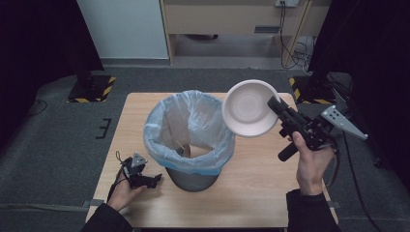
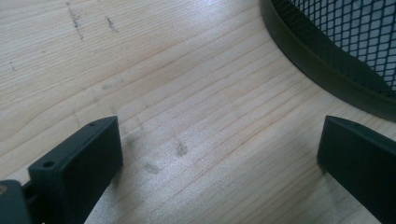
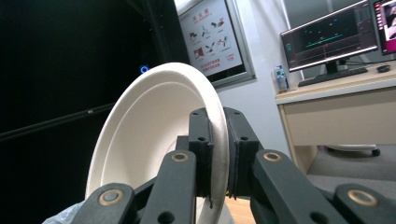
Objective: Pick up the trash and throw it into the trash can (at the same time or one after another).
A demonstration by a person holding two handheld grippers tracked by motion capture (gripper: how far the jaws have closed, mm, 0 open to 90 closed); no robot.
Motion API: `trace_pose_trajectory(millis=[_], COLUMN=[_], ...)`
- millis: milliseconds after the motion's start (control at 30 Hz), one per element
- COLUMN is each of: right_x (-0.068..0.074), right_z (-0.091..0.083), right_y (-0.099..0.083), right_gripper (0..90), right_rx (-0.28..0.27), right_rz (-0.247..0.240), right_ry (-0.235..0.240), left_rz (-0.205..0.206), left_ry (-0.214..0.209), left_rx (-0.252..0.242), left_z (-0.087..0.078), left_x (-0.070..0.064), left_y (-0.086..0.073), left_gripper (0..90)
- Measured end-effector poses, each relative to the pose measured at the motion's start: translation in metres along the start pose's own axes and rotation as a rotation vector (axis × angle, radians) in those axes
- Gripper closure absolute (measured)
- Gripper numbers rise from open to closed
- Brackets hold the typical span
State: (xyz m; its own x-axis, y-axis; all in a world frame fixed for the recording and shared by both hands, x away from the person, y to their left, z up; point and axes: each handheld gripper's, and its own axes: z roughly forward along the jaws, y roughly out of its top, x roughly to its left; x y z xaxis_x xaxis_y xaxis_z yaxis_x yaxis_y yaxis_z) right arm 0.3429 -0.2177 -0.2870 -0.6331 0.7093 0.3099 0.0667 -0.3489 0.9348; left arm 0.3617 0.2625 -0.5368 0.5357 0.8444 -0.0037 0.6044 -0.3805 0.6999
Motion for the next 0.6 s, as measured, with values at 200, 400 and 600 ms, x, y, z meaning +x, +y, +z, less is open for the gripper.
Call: trace_pose_trajectory(millis=[200,400,600], right_x=[0.012,0.022,0.036], right_z=[0.021,0.036,0.058], right_y=[-0.003,-0.008,-0.015], right_gripper=[82.8,82.8,82.8], right_rx=[0.015,0.035,0.076], right_rz=[-0.006,-0.014,-0.035], right_ry=[0.023,0.043,0.062], left_rz=[0.000,0.000,0.000], left_ry=[0.000,0.000,-0.001], left_rx=[0.000,0.000,-0.001], left_z=[0.000,0.000,0.000], left_x=[0.000,0.000,0.000], left_y=[0.000,0.000,0.000], left_gripper=[0.0,0.0,0.0])
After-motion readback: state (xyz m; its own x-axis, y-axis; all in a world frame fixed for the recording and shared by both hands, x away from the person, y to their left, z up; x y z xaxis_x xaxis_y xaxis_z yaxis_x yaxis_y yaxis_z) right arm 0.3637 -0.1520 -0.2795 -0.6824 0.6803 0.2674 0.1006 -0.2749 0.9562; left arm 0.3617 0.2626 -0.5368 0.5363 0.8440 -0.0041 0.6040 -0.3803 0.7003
